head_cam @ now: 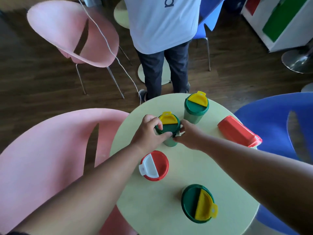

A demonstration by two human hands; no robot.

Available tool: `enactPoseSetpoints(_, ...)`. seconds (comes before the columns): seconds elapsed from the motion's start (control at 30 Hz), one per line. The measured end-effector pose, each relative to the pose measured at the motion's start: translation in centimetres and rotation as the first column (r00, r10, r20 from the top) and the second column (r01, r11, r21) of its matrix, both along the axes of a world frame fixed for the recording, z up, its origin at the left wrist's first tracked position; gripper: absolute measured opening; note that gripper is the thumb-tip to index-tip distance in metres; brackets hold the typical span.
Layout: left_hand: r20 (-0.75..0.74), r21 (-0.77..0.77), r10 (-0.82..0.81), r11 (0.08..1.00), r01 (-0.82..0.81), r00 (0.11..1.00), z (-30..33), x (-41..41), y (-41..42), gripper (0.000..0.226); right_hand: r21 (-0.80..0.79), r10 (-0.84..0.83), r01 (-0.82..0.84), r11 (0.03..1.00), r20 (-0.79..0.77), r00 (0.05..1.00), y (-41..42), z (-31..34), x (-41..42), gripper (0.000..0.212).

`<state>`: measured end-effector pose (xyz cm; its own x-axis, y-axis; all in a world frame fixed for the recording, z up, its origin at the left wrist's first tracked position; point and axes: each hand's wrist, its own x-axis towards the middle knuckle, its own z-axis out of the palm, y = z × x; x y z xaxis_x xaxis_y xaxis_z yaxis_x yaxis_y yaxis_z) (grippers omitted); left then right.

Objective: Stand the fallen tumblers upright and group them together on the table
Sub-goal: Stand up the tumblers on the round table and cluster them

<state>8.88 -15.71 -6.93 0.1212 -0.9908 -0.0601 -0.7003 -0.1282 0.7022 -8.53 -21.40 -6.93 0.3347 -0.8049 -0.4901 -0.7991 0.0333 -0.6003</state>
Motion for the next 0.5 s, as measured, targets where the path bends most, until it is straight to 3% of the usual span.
enactPoseSetpoints(0.2,0.06,0.067,-0.002,0.998,-0.002,0.998,1.2,-1.4,1.8,0.041,-0.017,0.082,-0.082,0.996,-0.002,0.997,1.1,0.6,-1.4,0.064)
enactPoseSetpoints(0.5,0.089,0.133,0.027,0.99,-0.038,0.996,2.4,-2.3,2.2,0.044,0.066,0.034,-0.04,0.997,0.094,0.995,1.2,1.3,-3.5,0.072)
